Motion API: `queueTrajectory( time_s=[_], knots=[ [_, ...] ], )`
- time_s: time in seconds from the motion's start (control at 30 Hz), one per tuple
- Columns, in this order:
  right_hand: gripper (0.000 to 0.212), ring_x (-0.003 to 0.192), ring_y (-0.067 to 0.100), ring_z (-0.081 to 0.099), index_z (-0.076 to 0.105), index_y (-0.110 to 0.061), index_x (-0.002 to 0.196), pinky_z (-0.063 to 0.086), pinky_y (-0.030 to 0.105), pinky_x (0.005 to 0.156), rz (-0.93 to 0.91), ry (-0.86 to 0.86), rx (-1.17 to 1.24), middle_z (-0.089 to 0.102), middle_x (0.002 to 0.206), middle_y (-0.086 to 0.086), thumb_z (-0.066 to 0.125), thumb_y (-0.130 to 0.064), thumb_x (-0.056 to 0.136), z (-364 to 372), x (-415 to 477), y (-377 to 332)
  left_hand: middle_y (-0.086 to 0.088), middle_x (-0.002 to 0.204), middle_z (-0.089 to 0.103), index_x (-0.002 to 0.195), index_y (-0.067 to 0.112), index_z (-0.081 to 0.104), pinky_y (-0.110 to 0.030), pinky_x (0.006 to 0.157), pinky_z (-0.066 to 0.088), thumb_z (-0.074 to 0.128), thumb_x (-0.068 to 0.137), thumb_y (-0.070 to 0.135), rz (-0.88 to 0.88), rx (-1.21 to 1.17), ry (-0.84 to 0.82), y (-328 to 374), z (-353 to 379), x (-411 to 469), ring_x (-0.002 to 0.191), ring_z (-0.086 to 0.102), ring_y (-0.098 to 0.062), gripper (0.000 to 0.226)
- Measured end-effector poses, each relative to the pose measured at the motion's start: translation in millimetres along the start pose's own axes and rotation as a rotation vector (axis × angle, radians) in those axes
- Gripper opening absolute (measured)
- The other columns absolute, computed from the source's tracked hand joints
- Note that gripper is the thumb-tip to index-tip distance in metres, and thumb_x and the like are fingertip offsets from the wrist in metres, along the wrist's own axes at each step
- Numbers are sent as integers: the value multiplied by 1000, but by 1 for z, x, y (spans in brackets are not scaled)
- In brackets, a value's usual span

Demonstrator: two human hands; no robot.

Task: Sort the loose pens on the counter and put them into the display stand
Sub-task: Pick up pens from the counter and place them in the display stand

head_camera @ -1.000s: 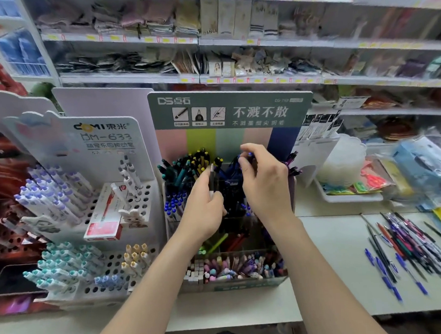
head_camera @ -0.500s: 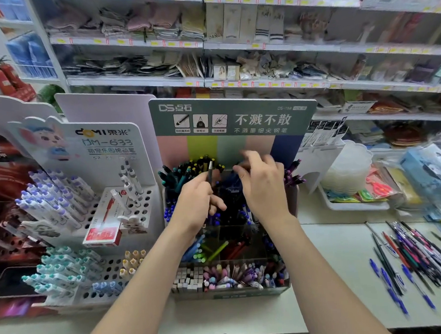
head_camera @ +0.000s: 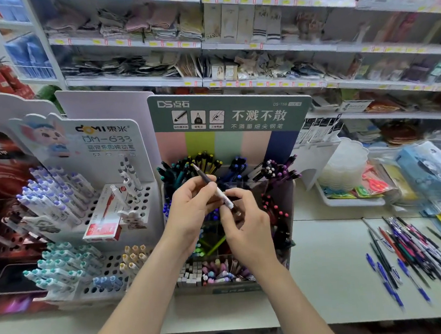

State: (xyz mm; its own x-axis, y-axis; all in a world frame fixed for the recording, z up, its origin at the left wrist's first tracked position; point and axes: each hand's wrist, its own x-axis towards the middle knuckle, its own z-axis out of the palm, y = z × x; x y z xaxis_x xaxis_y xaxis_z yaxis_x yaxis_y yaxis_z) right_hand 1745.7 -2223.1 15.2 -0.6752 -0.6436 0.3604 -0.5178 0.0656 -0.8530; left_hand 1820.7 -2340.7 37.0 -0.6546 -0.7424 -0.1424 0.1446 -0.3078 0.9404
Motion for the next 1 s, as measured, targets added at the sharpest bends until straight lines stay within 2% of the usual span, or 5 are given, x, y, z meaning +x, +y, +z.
queueTrajectory(
  time_s=[0.17, 0.37, 0.47, 0.7, 1.0],
  knots=[
    [18, 75, 25, 74, 64, -24, 122, 61, 43, 63, 135, 127, 273, 76, 84, 3, 61, -13, 107, -11, -9, 0, -11, 103, 78, 119, 8, 71, -40, 89, 64, 67, 104, 15, -35, 10, -19, -5, 10, -14, 95, 75, -23, 18],
    [11, 71, 23, 74, 68, -11, 116, 60, 33, 64, 190, 521, 365, 77, 86, 7, 62, -12, 106, -36, 11, -10, 1, 105, 77, 116, 26, 72, -33, 84, 62, 73, 99, 17, 135, 363, -2, -13, 11, -13, 95, 74, -16, 19],
    [15, 78, 14, 69, 65, -14, 120, 56, 30, 74, 115, 597, 71, 73, 92, 0, 54, -19, 110, -56, 31, 0, 13, 99, 72, 108, 30, 71, -25, 86, 57, 72, 96, 12, 229, 685, 30, -28, 2, -16, 94, 67, -3, 21],
    [19, 98, 34, 46, 64, -12, 103, 44, 47, 80, -174, 135, -963, 50, 107, 11, 57, -30, 103, -54, 71, 29, 23, 98, 65, 101, 42, 65, -48, 97, 55, 75, 87, 22, 265, 1009, 59, -55, -12, -21, 101, 64, -7, 26],
    [29, 102, 32, 46, 72, -17, 128, 40, 45, 85, -158, 331, -837, 51, 112, 9, 68, -25, 100, -27, 52, 41, 20, 98, 67, 93, 40, 65, -44, 96, 45, 84, 87, 37, 163, 1279, 88, -59, -34, -22, 103, 60, -13, 20]
  ],
)
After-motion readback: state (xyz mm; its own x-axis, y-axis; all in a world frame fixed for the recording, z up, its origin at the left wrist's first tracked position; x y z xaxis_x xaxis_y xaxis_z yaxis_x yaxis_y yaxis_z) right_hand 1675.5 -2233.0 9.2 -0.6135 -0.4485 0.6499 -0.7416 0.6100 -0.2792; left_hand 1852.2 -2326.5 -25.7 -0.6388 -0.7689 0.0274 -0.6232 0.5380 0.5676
